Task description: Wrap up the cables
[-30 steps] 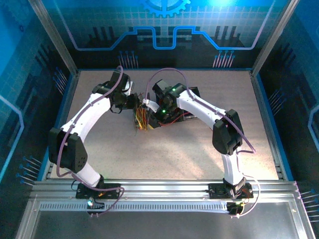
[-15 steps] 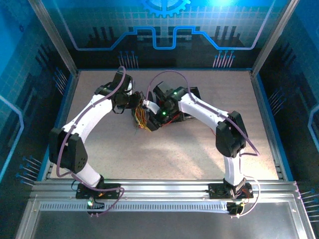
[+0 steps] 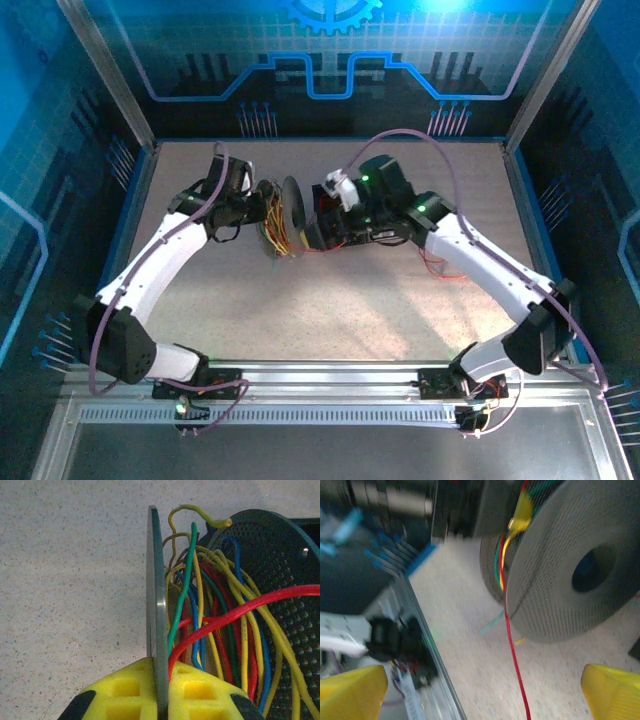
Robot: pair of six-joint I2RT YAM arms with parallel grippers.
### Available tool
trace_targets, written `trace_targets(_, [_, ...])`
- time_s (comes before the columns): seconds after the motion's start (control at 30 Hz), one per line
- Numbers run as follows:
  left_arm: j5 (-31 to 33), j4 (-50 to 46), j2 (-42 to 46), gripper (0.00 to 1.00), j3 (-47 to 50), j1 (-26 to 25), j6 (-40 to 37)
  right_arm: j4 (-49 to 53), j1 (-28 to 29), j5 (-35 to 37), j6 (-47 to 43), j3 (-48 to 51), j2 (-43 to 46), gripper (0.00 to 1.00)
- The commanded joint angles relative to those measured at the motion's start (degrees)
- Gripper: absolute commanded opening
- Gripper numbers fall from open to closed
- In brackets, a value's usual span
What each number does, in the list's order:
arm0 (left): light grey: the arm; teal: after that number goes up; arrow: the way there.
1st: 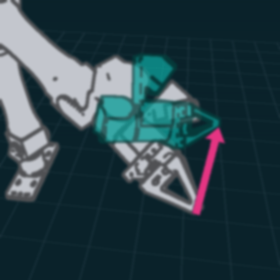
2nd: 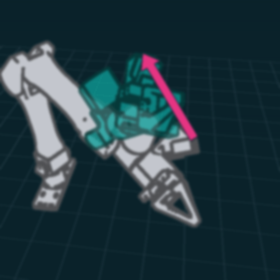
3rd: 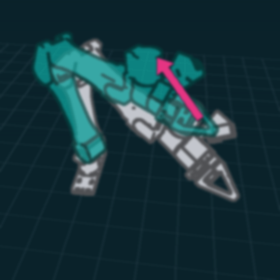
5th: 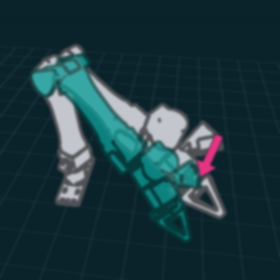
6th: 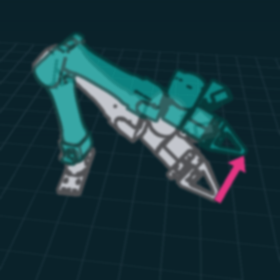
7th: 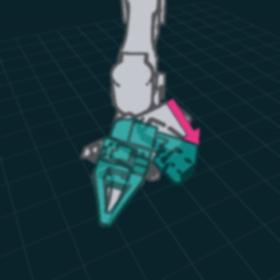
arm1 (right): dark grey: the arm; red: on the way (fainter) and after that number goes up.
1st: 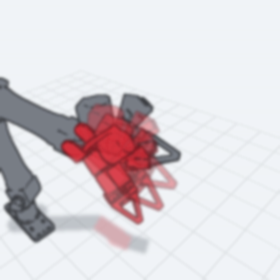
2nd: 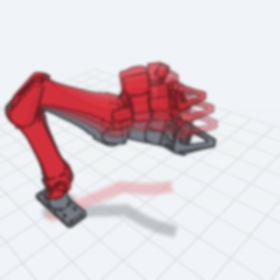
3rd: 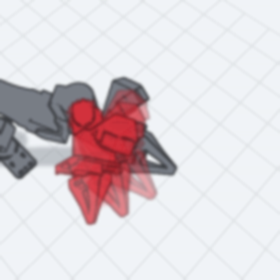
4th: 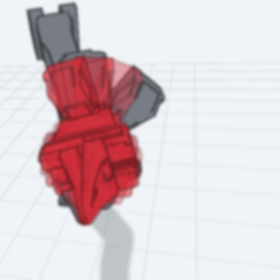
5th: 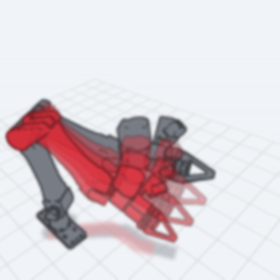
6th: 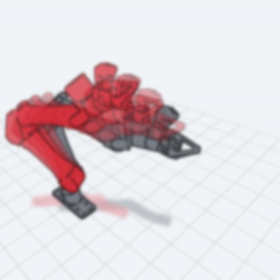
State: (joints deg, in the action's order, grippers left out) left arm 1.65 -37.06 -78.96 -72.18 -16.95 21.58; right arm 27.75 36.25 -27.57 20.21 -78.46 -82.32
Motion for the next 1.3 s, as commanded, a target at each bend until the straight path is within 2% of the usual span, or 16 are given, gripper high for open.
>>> trace_targets(0.0, [-1.35,5.15,4.08,0.0,-0.7,-0.1,2.25,-18.49,-5.87,-9.52,15.12,5.3,2.34,1.0])
trace_targets(0.1, [0.48,4.83,5.62,0.0,-0.09,-0.1,2.23,-38.21,-13.34,-19.13,30.55,13.62,5.58,1.0])
trace_targets(0.13, [0.99,4.82,6.11,0.0,0.24,-0.1,2.36,-38.47,-15.11,-20.59,34.37,14.39,6.13,1.0])
trace_targets(0.17, [1.46,4.74,6.56,0.0,0.46,-0.1,2.59,-33.51,-15.74,-20.76,34.19,13.36,6.6,1.0])
trace_targets(0.2, [1.99,4.8,7.15,0.0,0.7,-0.12,3.11,-25.77,-15.05,-18.5,29.91,11.69,8.44,1.0])
trace_targets(0.3, [4.01,4.39,8.61,0.0,0.99,-0.1,4.97,-6.5,-9.89,1.32,17.71,8.88,17.09,1.0])
trace_targets(0.33, [4.7,3.69,8.82,0.0,0.58,-0.1,5.65,-2.68,-9.36,7.56,16.28,8.8,19.69,1.0])
trace_targets(0.43, [5.21,1.74,8.8,0.0,-0.3,-0.15,6.08,4.87,-10.05,19.86,15.45,9.28,25.53,1.0])
trace_targets(0.5, [6.03,1.26,9.27,0.0,0.03,-0.14,6.37,9.55,-10.27,24.19,17.95,9.11,27.72,1.0])
trace_targets(0.57, [6.99,1.09,10.21,0.0,0.77,-0.1,6.73,12.15,-10.7,23.85,19.79,9.75,30.13,1.0])
trace_targets(0.77, [6.6,1.44,13.47,0.0,2.02,-0.1,7.29,4.41,-11.25,16.47,31.59,22.63,38.8,1.0])
trace_targets(0.83, [5.93,1.77,14.47,0.0,2.48,-0.06,7.42,-2.11,-11.2,13.19,37.27,26.77,39.96,1.0])
trace_targets(0.97, [5.84,1.81,16.08,0.0,3.53,-0.1,7.54,-15.75,-11.07,12.71,49.86,34.07,41.69,1.0])
trace_targets(1.03, [5.76,1.74,16.56,0.0,3.89,-0.1,7.38,-21.88,-9.59,14.39,55.27,36.19,41.51,1.0])
trace_targets(1.17, [5.11,1.85,17.3,0.0,4.34,-0.1,7.57,-26.79,-5.85,20.67,60.12,37.15,39.17,1.0])
trace_targets(1.27, [4.66,1.81,18.02,0.0,4.75,-0.1,7.54,-32.19,-4.52,25.09,64.68,38.87,37.43,0.95])
